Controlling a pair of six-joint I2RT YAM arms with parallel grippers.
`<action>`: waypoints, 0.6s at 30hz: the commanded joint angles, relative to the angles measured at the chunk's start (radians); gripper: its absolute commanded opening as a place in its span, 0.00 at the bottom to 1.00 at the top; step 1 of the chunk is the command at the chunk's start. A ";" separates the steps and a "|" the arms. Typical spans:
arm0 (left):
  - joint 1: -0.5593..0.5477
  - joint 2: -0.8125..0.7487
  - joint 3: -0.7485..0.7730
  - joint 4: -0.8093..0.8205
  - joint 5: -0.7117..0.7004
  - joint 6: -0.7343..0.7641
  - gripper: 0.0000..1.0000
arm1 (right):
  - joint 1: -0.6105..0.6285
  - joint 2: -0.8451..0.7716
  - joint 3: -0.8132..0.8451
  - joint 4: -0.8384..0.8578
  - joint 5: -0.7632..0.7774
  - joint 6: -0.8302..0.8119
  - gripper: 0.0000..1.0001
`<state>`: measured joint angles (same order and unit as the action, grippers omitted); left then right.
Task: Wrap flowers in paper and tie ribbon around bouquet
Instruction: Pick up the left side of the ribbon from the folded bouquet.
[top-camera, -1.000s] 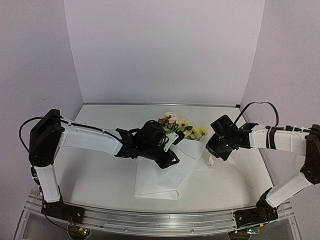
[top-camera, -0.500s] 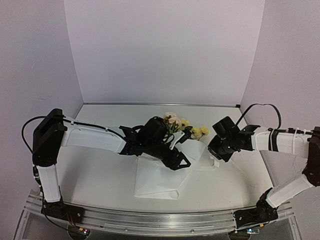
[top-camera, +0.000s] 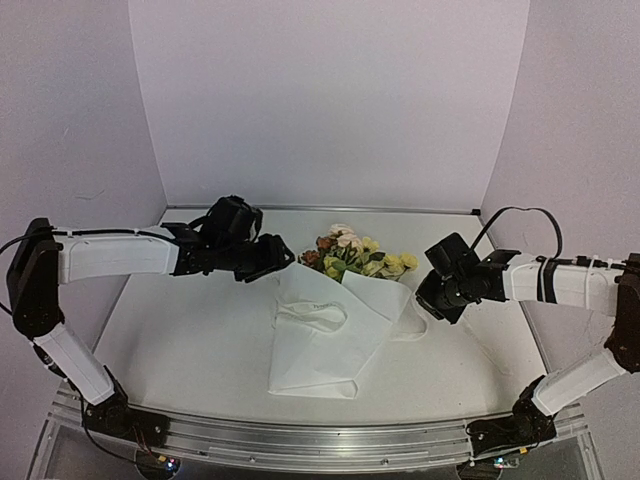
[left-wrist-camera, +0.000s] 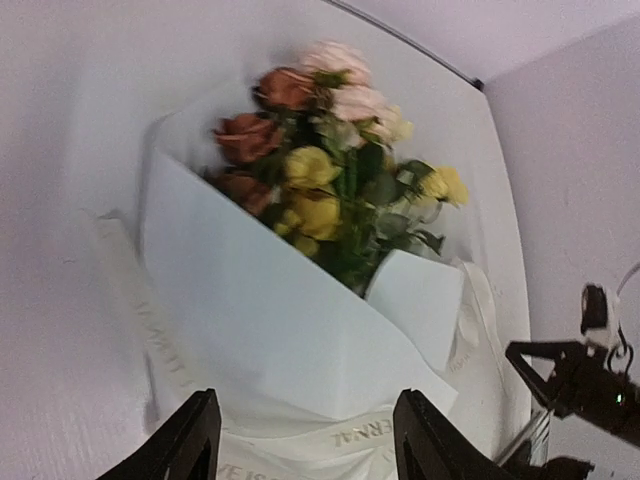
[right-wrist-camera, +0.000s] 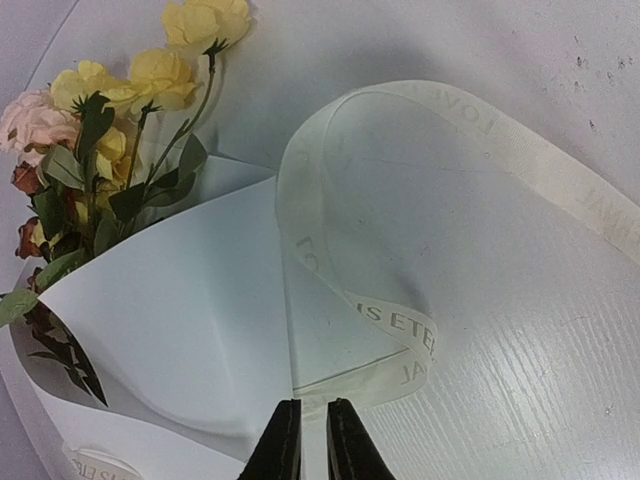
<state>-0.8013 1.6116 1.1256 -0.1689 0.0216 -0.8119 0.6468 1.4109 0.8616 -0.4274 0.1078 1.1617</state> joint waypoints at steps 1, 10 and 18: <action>0.108 -0.021 -0.112 -0.090 -0.026 -0.263 0.60 | 0.002 -0.024 0.022 -0.005 0.021 -0.022 0.12; 0.200 0.120 -0.169 0.149 0.183 -0.352 0.60 | 0.002 -0.079 -0.001 -0.030 0.047 -0.038 0.17; 0.209 0.243 -0.188 0.326 0.266 -0.454 0.56 | 0.002 -0.168 -0.038 -0.073 0.095 -0.051 0.21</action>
<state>-0.5994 1.8114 0.9409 0.0177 0.2250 -1.1936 0.6468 1.2913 0.8413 -0.4584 0.1455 1.1281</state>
